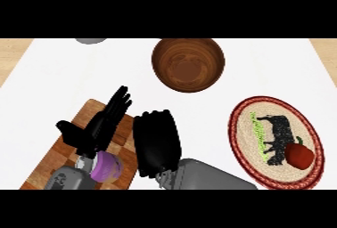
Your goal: Pick the cupcake from the placemat and place it in the bowl
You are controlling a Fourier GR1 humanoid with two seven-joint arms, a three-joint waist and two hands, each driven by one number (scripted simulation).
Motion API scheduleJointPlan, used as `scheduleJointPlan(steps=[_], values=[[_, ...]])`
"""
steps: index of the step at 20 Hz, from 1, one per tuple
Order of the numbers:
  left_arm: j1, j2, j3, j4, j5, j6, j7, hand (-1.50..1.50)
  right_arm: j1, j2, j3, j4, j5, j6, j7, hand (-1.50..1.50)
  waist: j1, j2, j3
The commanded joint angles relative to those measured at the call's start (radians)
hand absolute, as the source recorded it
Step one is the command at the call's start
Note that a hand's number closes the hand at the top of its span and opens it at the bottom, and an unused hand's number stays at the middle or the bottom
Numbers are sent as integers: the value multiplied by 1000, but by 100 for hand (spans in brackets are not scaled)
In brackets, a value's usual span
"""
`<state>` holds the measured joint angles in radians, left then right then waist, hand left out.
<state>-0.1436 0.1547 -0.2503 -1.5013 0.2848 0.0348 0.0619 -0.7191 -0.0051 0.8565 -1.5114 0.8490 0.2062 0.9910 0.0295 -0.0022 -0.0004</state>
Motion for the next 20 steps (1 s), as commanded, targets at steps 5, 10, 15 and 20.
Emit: scheduleJointPlan(steps=[5,10,15,20], values=[[-21,0,-4,-42,1,23,68,0,-243,5,-44,-199,-30,74,255,150,-19,-6,0],[-53,5,8,-25,14,32,90,0,-346,4,-159,-192,-44,103,262,150,-27,-3,0],[-12,-18,-23,3,-15,43,37,0,-360,4,-226,-49,4,-10,128,150,-24,2,0],[-6,41,11,-65,26,11,83,0,-369,-13,-352,89,24,-14,10,150,-19,3,0]])
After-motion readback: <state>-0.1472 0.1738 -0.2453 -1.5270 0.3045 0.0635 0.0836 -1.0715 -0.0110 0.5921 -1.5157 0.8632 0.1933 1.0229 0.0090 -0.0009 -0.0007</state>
